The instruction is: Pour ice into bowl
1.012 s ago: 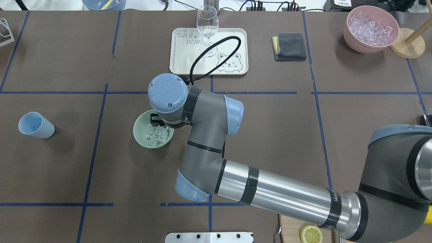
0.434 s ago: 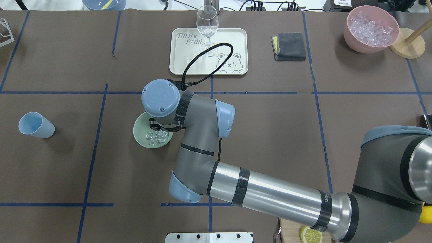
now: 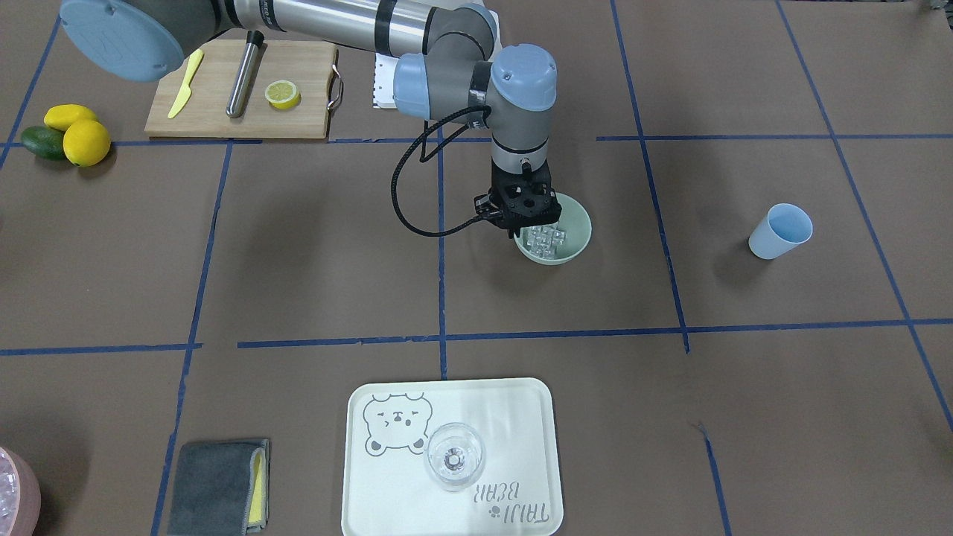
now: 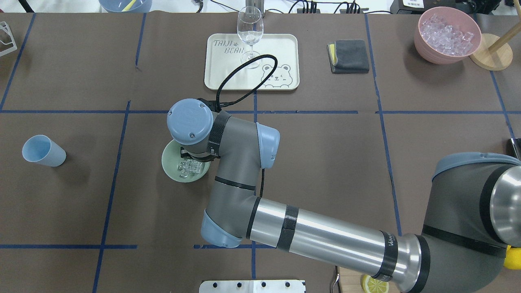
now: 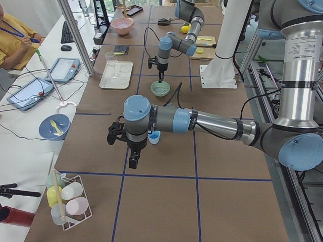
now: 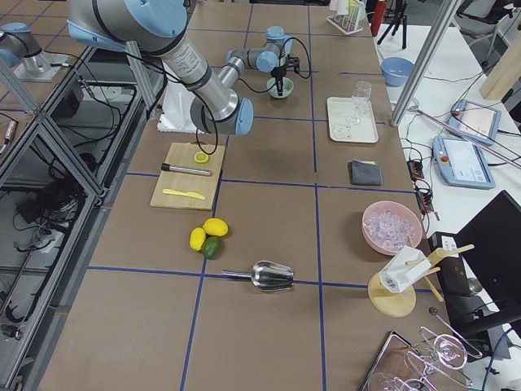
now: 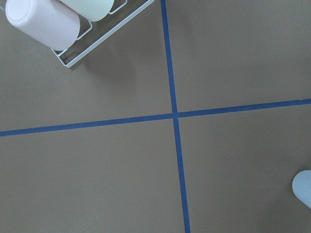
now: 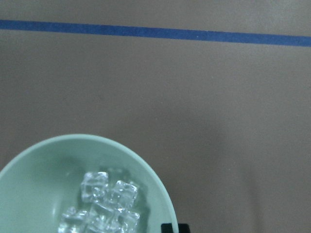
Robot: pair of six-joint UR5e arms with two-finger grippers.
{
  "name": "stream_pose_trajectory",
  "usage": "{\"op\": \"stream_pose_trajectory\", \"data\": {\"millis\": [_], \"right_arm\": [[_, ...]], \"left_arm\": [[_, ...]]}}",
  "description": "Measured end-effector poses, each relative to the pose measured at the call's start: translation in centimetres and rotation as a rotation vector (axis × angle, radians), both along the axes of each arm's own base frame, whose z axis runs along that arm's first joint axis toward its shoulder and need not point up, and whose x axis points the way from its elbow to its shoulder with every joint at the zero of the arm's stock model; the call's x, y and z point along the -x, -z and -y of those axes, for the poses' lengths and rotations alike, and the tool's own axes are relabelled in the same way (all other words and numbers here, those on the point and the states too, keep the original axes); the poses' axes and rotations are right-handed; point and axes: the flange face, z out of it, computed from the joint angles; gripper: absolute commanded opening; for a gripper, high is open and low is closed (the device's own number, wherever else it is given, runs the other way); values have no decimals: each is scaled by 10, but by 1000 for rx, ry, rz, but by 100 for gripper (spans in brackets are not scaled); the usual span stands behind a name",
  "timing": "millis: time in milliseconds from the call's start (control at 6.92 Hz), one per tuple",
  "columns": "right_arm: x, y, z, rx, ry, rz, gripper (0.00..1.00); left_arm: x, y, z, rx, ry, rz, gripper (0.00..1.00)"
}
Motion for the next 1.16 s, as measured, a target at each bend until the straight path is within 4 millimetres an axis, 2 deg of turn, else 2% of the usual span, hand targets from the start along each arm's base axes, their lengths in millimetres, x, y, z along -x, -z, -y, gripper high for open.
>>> {"op": "stream_pose_trajectory", "data": {"millis": [289, 434, 578, 723, 867, 1012, 1156], "right_arm": [[1, 4, -3, -1, -3, 21, 0], [-5, 12, -3, -7, -6, 45, 0], [-16, 20, -4, -12, -16, 78, 0], [-33, 17, -1, -1, -43, 107, 0], [-58, 4, 8, 13, -78, 126, 0], [-96, -17, 23, 22, -98, 140, 0], [-145, -46, 40, 27, -87, 150, 0]], "left_arm": [[0, 1, 0, -1, 0, 0, 100], [0, 1, 0, -2, 0, 0, 100], [0, 1, 0, -2, 0, 0, 100], [0, 0, 1, -4, 0, 0, 100], [0, -4, 1, -7, 0, 0, 100], [0, -9, 1, -8, 0, 0, 100], [0, -12, 0, -5, -1, 0, 100]]}}
